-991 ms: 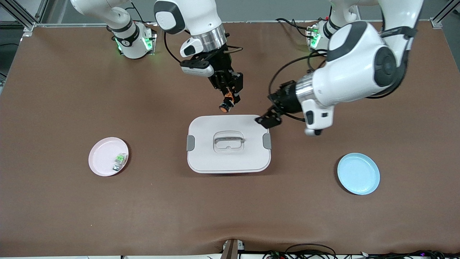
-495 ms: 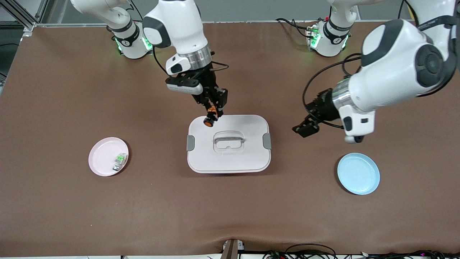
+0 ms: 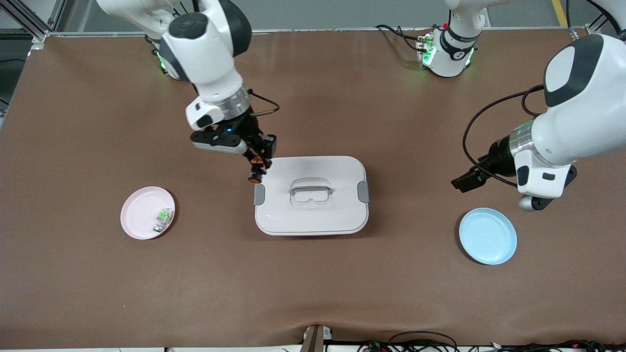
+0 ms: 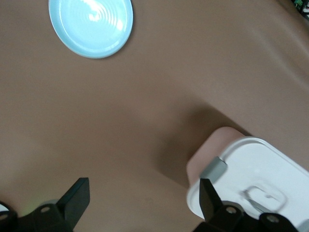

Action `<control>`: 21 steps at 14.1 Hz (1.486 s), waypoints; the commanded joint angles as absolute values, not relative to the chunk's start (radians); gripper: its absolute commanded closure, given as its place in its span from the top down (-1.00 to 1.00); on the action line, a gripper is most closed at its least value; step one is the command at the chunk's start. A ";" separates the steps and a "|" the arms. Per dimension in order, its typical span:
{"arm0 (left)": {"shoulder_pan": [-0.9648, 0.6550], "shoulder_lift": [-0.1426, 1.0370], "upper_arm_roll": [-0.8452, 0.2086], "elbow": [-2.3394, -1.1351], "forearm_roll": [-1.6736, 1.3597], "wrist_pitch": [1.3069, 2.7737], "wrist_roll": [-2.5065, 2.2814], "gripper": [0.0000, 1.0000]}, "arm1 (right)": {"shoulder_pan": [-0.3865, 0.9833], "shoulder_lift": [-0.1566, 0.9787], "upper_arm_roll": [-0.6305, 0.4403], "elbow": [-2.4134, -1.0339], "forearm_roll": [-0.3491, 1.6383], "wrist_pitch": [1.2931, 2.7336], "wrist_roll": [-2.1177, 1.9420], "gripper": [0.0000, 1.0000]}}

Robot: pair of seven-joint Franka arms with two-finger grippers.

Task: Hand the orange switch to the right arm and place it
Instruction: 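Carry the switch with the right gripper while the left gripper withdraws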

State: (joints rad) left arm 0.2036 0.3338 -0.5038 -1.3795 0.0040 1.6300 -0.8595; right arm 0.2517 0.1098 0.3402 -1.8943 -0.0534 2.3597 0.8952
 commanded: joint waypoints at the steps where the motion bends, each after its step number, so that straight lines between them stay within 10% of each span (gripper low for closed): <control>1: 0.253 0.311 -0.506 -1.390 0.073 1.597 -0.691 1.00 | 0.160 0.023 0.353 -1.956 0.070 2.315 0.688 -1.00; 9: 0.406 0.287 -0.512 -1.382 0.219 1.577 -0.310 1.00 | -0.086 -0.083 0.333 -2.009 0.149 2.074 0.005 -1.00; 18: 0.399 0.215 -0.511 -1.390 0.186 1.572 -0.150 1.00 | -0.310 -0.081 0.330 -2.134 0.146 2.180 -0.697 -1.00; 21: 0.183 0.094 -0.294 -1.494 0.126 1.568 -0.144 1.00 | -0.357 -0.071 0.330 -2.146 0.143 2.212 -0.875 -1.00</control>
State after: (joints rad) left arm 0.3141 0.2115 -0.4377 -1.3885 0.1777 1.5704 -0.1691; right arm -0.3180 -0.0554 0.3144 -2.1242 0.1234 2.1872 -0.7586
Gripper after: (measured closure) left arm 0.000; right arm 0.581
